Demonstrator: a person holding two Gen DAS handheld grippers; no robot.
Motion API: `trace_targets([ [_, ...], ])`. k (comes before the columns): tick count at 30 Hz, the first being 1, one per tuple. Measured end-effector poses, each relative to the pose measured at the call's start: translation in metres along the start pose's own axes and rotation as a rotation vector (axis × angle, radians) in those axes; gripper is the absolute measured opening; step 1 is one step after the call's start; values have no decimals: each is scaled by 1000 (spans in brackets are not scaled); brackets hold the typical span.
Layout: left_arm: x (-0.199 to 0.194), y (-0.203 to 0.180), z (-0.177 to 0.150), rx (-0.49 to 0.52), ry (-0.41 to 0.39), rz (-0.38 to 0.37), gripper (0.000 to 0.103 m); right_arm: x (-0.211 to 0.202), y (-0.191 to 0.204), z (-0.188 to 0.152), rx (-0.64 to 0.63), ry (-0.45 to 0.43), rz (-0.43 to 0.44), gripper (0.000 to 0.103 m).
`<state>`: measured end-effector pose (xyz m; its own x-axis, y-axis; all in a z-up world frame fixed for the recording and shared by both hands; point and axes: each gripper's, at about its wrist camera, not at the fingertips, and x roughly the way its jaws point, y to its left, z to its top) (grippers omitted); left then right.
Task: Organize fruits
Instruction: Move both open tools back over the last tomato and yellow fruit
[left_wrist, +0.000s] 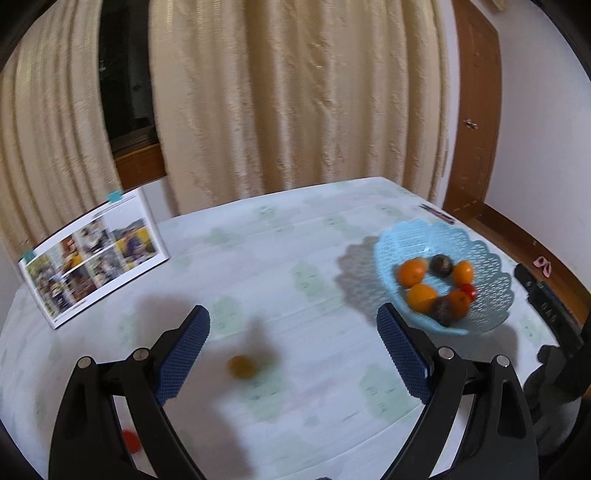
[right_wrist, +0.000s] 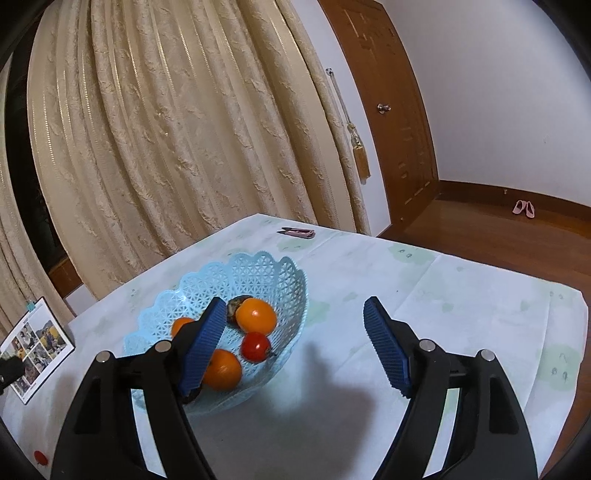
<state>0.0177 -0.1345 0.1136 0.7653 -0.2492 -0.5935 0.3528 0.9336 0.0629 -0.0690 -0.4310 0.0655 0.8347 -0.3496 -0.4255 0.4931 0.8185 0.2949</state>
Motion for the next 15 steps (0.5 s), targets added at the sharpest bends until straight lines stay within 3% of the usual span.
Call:
trace_targets([
  [5,-6,42,-19,-73,33,56,91,-5,11,-4,7,25,46,78],
  [15,-6,111,-62,-182,108,156,91,-20,68,-12,-98,42,174,83],
])
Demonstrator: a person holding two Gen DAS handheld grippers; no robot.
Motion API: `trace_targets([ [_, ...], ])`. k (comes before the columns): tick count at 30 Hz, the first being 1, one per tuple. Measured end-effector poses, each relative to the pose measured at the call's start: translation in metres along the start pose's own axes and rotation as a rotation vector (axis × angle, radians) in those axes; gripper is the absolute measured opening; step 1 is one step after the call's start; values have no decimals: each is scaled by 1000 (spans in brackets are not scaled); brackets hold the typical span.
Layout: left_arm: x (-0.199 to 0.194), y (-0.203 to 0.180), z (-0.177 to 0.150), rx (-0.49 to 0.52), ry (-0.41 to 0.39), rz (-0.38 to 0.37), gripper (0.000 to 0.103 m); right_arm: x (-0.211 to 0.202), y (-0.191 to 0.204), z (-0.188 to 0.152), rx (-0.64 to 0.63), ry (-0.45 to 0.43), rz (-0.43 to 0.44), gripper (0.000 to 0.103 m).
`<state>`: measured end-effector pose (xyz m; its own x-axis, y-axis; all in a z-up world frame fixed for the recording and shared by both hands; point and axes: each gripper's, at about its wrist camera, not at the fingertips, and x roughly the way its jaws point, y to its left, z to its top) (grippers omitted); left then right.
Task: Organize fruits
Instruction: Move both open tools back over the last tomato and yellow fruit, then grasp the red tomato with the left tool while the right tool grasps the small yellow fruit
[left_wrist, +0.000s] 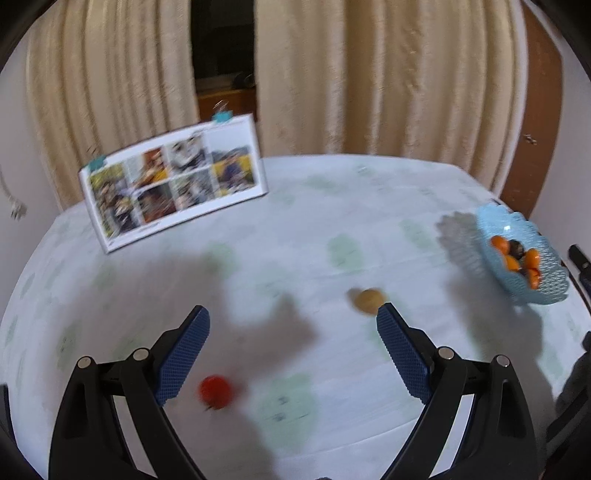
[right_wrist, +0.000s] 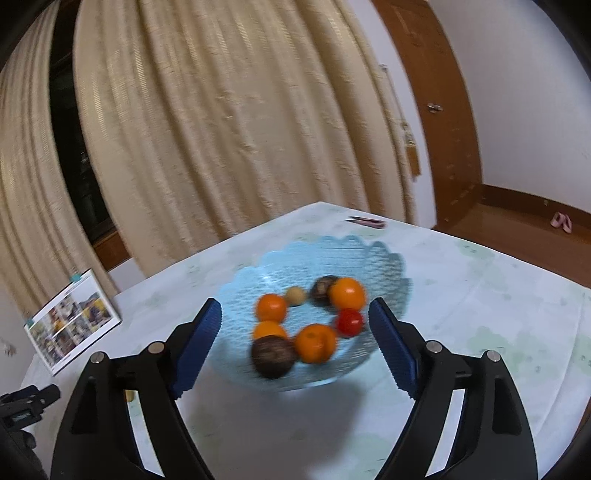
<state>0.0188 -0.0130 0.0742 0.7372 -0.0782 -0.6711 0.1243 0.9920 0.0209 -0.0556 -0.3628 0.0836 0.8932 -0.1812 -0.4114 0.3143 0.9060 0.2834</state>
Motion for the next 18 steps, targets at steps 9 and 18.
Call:
trace_targets([
  [9,11,46,-23,-85,64,42,91,1,46,-13,-82,54,99,83],
  [18,21,57,-42,-104,118,24,80,4,83,-31,-177,116,172,83],
])
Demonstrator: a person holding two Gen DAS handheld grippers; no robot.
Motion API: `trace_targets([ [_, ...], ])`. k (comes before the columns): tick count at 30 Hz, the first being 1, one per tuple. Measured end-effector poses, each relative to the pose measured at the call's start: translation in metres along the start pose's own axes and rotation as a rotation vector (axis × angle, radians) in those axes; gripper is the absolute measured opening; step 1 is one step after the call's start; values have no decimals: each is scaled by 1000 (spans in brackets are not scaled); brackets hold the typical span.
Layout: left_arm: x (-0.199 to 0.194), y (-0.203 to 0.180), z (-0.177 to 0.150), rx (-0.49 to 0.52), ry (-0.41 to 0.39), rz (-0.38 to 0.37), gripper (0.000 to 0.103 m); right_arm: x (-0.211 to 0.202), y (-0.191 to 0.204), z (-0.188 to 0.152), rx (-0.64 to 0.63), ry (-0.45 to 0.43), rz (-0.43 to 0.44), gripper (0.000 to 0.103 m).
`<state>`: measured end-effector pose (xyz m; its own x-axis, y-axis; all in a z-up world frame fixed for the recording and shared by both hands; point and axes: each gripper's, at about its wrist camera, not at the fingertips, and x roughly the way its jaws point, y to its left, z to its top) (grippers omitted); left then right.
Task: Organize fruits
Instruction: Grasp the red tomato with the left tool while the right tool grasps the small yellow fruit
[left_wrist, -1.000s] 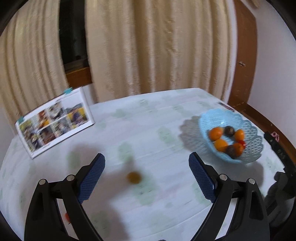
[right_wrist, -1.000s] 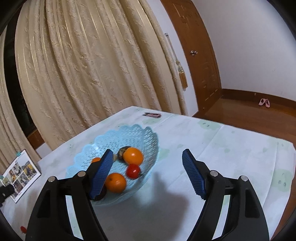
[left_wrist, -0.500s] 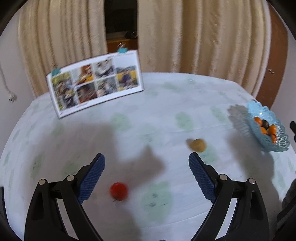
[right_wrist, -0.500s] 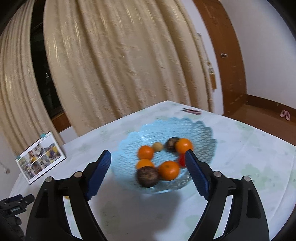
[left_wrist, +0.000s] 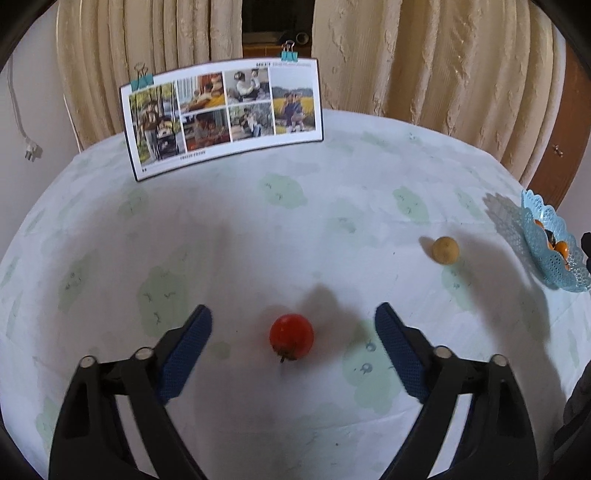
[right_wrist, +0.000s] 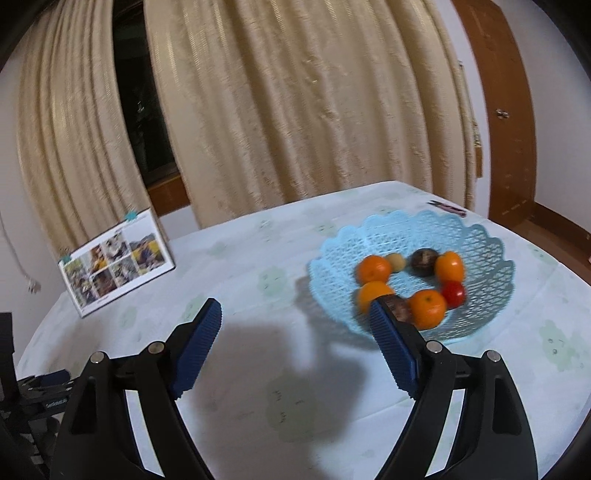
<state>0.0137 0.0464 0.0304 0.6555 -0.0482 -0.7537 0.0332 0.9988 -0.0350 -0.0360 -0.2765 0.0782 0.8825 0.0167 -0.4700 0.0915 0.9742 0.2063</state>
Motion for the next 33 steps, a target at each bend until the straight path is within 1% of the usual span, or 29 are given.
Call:
trace_targets([
  [1,3,1,-1,-4,12,-8,78,1,5,-2,-15,6,7,83],
  [3,6,1,-3,-7,26,-19,69,3,11,-3,-35,16,19,83],
  [4,8,1,-4,-6,33,-23,67,4,14,-4,-43,21,24,83],
  [6,12,2,-5,-7,45,-30,56,7,20,-5,-59,31,34,83],
  [7,13,3,-6,-9,50,-32,53,8,23,-6,-69,38,40,83],
  [9,16,4,-7,-14,58,-39,44,10,27,-8,-83,47,48,83],
  [10,16,4,-7,-14,57,-36,42,12,30,-8,-91,52,51,83],
  [12,16,5,-8,-13,51,-29,33,15,35,-10,-106,63,60,83],
  [14,15,7,-8,-18,49,-38,27,18,39,-10,-115,79,74,83],
  [19,13,6,-9,-10,41,-49,26,32,50,-14,-133,133,107,83],
  [23,8,5,-8,-5,18,-49,26,44,60,-15,-155,180,137,83],
  [31,0,8,-6,-15,-14,-63,26,86,95,-19,-209,299,201,83],
  [33,-2,9,-5,-17,-22,-67,26,97,104,-22,-228,328,210,81],
])
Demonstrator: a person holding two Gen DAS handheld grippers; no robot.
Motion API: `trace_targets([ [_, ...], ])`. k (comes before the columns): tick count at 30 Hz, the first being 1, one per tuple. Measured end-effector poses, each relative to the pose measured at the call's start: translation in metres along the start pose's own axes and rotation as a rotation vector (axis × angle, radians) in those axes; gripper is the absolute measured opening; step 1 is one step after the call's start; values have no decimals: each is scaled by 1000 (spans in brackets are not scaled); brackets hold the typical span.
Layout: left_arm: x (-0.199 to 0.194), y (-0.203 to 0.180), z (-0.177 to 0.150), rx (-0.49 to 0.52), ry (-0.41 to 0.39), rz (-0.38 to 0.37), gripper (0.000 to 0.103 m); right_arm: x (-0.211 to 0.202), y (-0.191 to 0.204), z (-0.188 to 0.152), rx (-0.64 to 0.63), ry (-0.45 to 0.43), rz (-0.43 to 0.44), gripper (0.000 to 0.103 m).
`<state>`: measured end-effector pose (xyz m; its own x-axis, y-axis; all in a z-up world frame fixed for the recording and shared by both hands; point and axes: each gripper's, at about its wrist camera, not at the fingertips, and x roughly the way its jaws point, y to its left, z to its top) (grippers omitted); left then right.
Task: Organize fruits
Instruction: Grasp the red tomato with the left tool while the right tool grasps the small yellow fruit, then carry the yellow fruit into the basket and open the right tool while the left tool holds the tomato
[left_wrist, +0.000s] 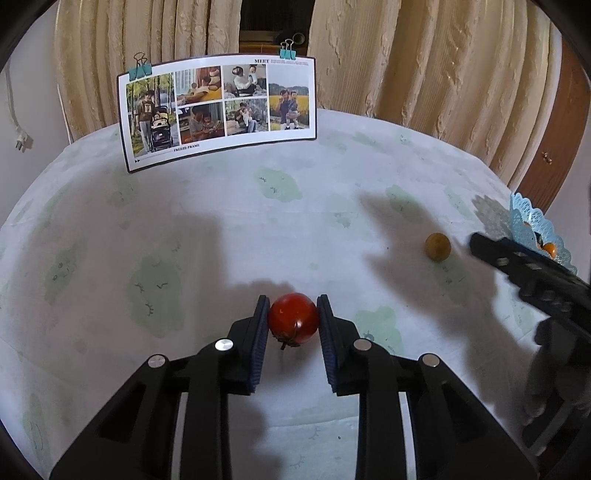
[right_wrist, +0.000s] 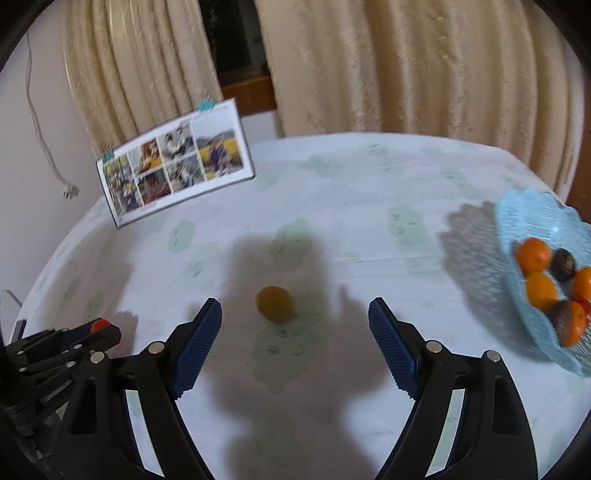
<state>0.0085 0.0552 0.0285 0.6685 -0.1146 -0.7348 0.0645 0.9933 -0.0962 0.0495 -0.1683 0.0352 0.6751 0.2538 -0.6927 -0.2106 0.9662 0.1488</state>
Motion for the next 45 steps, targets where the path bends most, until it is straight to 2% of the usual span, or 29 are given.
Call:
trace_targets([
  [1,-1,0,0,-1,-4,-2,26,6,3,2,-9,14,3,80],
  [3,-3,0,0,-2,-9,-7,26,20,8,4,-24,48,2,70],
  [11,-5,0,0,-1,-9,-26,26,52,18,7,-55,131,-3,47],
  [13,-5,-1,-1,0,-9,-29,26,53,17,7,-54,136,-9,44],
  [17,-4,-1,-1,2,-5,-30,26,54,17,7,-61,137,-24,28],
  [23,-2,-1,-1,4,1,-25,26,46,15,4,-50,124,-17,28],
  [32,1,-2,-2,11,10,-15,26,5,-4,10,4,33,-27,28],
  [45,-1,-14,-1,49,10,4,26,-66,-91,24,159,-112,-148,28],
])
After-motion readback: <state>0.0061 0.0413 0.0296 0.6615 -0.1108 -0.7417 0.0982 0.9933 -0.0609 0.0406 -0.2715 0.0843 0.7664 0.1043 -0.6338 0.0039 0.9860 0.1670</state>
